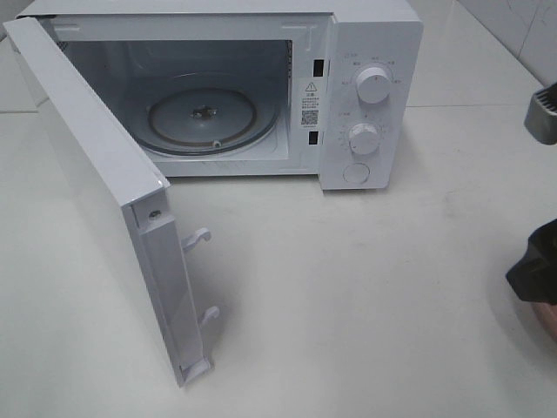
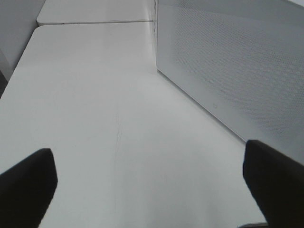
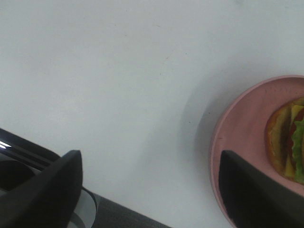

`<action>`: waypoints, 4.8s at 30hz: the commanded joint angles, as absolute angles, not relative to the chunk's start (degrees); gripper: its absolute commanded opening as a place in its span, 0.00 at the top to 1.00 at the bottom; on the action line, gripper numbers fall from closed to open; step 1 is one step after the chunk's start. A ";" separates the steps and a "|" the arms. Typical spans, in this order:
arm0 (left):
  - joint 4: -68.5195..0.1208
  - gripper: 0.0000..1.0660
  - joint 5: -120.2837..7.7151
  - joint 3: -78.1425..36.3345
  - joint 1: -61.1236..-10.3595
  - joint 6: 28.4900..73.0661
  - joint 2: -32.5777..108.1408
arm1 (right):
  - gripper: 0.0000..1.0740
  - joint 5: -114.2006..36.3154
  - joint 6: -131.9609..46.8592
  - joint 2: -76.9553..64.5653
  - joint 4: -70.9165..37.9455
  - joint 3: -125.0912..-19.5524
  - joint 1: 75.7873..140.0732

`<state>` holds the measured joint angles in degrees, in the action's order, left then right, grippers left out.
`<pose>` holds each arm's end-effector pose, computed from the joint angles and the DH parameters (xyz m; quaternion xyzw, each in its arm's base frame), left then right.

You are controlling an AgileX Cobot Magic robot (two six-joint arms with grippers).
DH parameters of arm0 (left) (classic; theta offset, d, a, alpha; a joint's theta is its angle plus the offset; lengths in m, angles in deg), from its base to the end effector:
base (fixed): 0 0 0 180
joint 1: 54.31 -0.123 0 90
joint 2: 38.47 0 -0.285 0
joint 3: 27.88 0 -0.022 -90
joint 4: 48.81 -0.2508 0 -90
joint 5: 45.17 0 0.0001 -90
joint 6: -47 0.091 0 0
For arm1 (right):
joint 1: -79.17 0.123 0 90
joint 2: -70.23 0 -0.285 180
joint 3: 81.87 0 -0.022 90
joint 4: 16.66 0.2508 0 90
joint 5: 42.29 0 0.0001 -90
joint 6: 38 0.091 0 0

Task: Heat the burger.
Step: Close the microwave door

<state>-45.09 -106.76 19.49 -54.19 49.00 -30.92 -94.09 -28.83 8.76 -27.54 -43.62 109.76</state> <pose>-0.0087 -0.0052 0.2820 0.0176 0.8498 -0.0238 0.5263 0.1432 0.0689 0.2740 -0.2171 0.9409 0.0018 0.2597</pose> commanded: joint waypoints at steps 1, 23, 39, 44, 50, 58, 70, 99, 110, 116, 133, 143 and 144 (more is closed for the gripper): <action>-44.91 0.06 -106.36 19.72 -54.42 49.00 -31.32 | 0.29 -97.30 -29.46 13.23 -27.49 -43.85 109.53; -44.91 0.06 -106.36 19.72 -54.42 49.00 -31.32 | 0.29 -99.30 -34.33 50.18 -21.53 -42.01 94.81; -44.91 0.06 -106.36 19.72 -54.42 49.00 -31.32 | 0.29 -99.53 -34.50 64.28 -20.50 -33.19 86.39; -44.91 0.06 -106.36 19.72 -54.42 49.00 -31.32 | 0.29 -99.53 -34.56 64.28 -20.44 -33.19 86.04; -44.91 0.06 -106.36 19.72 -54.42 49.00 -31.32 | 0.29 -99.53 -34.56 64.28 -20.44 -33.19 86.04; -44.91 0.06 -106.36 19.72 -54.42 49.00 -31.32 | 0.29 -99.53 -34.56 64.28 -20.44 -33.19 86.04; -44.91 0.06 -106.36 19.72 -54.42 49.00 -31.32 | 0.29 -99.53 -34.56 64.28 -20.44 -33.19 86.04; -44.51 0.07 -105.16 18.80 -54.42 48.83 -31.26 | 0.29 -99.53 -34.56 64.28 -20.44 -33.19 86.04; -44.57 0.34 -98.11 18.06 -54.42 48.83 -25.64 | 0.29 -99.53 -34.56 64.28 -20.44 -33.19 86.04; -44.28 0.65 -94.73 19.03 -54.42 48.83 -20.09 | 0.29 -99.53 -34.56 64.28 -20.44 -33.19 86.04; -39.81 1.00 -56.97 31.92 -54.25 53.81 -1.18 | 0.29 -99.53 -34.56 64.28 -20.44 -33.19 86.04; -42.11 1.00 -27.12 38.34 -54.25 53.76 11.88 | 0.29 -99.53 -34.56 64.28 -20.44 -33.19 86.04; -42.11 1.00 -27.12 38.34 -54.25 53.76 11.88 | 0.29 -99.53 -34.56 64.28 -20.44 -33.19 86.04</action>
<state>-41.82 -30.56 38.23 -54.19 53.70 11.65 -99.65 -33.76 62.56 -20.61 -33.25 86.44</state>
